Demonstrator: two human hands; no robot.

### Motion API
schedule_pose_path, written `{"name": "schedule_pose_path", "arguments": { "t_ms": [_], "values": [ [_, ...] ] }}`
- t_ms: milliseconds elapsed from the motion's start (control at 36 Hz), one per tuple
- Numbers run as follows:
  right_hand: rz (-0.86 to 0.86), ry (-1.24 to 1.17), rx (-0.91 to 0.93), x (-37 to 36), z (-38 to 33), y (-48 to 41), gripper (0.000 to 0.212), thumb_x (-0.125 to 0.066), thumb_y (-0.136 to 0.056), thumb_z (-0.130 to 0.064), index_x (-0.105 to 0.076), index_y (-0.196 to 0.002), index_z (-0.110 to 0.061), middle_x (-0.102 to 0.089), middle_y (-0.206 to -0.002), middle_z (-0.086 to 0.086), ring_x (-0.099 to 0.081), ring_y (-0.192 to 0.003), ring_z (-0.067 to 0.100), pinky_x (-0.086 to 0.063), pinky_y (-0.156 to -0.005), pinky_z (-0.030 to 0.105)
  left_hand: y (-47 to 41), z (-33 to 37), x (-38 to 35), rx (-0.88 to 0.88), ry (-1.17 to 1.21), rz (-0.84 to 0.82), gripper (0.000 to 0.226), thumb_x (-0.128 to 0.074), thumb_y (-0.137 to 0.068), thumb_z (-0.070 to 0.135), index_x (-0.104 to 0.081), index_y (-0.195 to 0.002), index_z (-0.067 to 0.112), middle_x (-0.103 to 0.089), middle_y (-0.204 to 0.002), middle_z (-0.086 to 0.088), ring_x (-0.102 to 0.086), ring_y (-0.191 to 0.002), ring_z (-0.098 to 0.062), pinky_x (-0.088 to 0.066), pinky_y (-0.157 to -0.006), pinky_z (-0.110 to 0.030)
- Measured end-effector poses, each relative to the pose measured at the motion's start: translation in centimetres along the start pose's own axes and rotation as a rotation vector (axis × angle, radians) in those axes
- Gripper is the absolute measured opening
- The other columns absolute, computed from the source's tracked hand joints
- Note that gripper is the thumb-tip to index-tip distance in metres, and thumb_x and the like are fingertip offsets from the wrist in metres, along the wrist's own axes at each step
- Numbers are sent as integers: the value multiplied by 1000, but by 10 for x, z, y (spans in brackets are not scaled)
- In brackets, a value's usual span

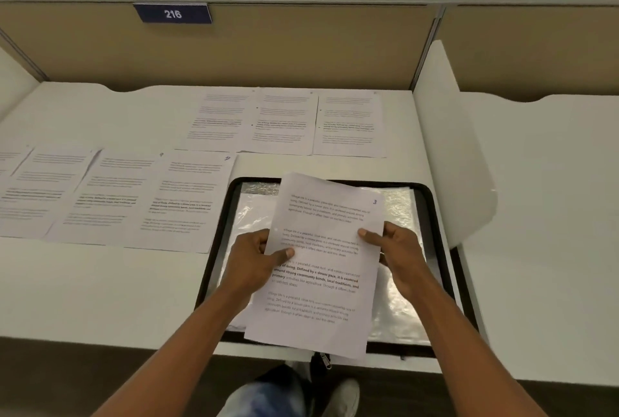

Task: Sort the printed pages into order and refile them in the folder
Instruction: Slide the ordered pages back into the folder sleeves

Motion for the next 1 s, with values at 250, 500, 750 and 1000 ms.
{"name": "schedule_pose_path", "arguments": {
  "t_ms": [250, 500, 750, 1000],
  "values": [
    [81, 171, 101, 21, -53, -45, 34, -90, -77, -7, -75, -108, -5, -80, -104, 12, -77, -98, 33, -63, -85, 45, -29, 5, -6, -11, -50, -43, 22, -85, -89, 14, -78, -110, 19, -82, -99, 6, -80, -85, -19, -66, -73, -37],
    [-207, 848, 133, -2, -115, -83, 30, -93, -74, -12, -79, -99, -19, -78, -85, 5, -75, -79, 16, -59, -77, 31, -64, 6, -21, -3, -178, -110, 18, -84, -90, 19, -78, -106, 22, -82, -95, 7, -80, -78, -15, -66, -73, -40],
    [-473, 1290, 102, -37, -112, -131, 29, -91, -79, -33, -73, -83, -10, -63, -72, 3, -56, -67, 15, -43, -65, 29, -77, 15, -51, 11, -134, -100, 20, -84, -90, 18, -78, -110, 21, -82, -98, 8, -79, -79, -12, -67, -71, -37],
    [-603, 1448, 227, -41, -133, -183, 32, -86, -85, -36, -72, -91, -8, -71, -86, 6, -63, -77, 21, -46, -68, 30, -92, 22, -62, 33, -339, 261, 26, -85, -88, 29, -69, -105, 19, -75, -100, 8, -74, -85, -14, -62, -78, -39]
  ]
}}
Point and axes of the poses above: each hand's wrist, its own y-axis away from the middle knuckle, its own x-axis out of the back of the hand, z = x × y, the point moved 10 cm from there along -y, towards the middle knuckle
